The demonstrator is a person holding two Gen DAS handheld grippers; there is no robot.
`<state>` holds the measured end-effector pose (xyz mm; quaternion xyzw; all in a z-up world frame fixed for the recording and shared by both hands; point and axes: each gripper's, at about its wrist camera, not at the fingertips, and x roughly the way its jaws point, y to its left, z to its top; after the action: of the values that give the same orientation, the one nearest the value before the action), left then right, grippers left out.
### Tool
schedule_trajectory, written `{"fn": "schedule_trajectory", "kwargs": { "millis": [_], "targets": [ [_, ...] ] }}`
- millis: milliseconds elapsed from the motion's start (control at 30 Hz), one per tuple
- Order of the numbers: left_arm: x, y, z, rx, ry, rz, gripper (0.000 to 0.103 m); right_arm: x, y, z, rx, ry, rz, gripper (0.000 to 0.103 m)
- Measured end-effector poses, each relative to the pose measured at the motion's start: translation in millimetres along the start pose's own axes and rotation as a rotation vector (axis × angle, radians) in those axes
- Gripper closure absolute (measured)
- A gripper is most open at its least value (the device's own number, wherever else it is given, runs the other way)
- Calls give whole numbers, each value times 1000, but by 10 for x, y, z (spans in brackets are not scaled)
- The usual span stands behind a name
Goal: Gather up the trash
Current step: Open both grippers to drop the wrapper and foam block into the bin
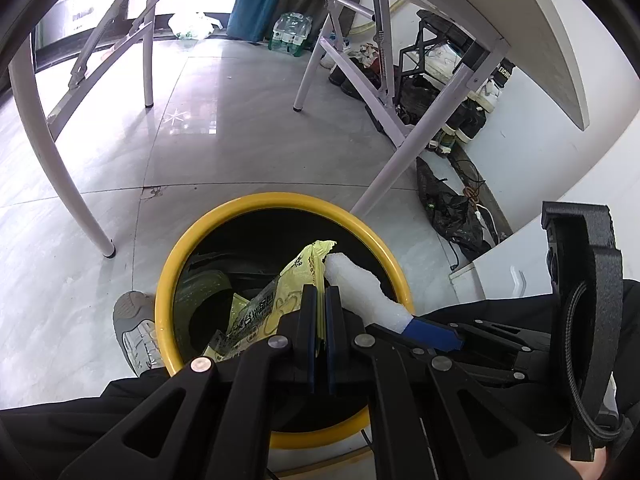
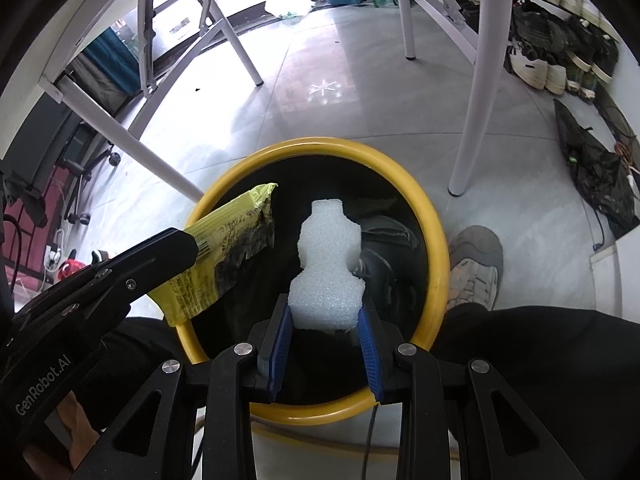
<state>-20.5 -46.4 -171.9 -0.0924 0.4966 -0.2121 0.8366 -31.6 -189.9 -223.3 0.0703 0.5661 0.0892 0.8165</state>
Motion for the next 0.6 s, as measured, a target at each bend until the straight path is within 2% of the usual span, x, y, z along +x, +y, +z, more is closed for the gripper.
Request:
{"fn": "schedule_trajectory", "kwargs": {
  "millis": [267,367,433,567,600],
  "targets": [
    [-2,-10,1,8,-7,37,101,15,-9,-3,4,13,-5,70],
    [-6,-6,-2,6,-14,35,94,6,-13,-5,6,8,-7,70],
    [-15,1,-2,5,-21,34,83,8,-17,-8,10,7,-8,70],
    [-28,-2,0,4,-34,33,76,13,-28,-10,16,10,-7,69],
    [-30,0,-1,4,-37,37,69,11,-31,-10,16,10,-8,69]
  ]
}}
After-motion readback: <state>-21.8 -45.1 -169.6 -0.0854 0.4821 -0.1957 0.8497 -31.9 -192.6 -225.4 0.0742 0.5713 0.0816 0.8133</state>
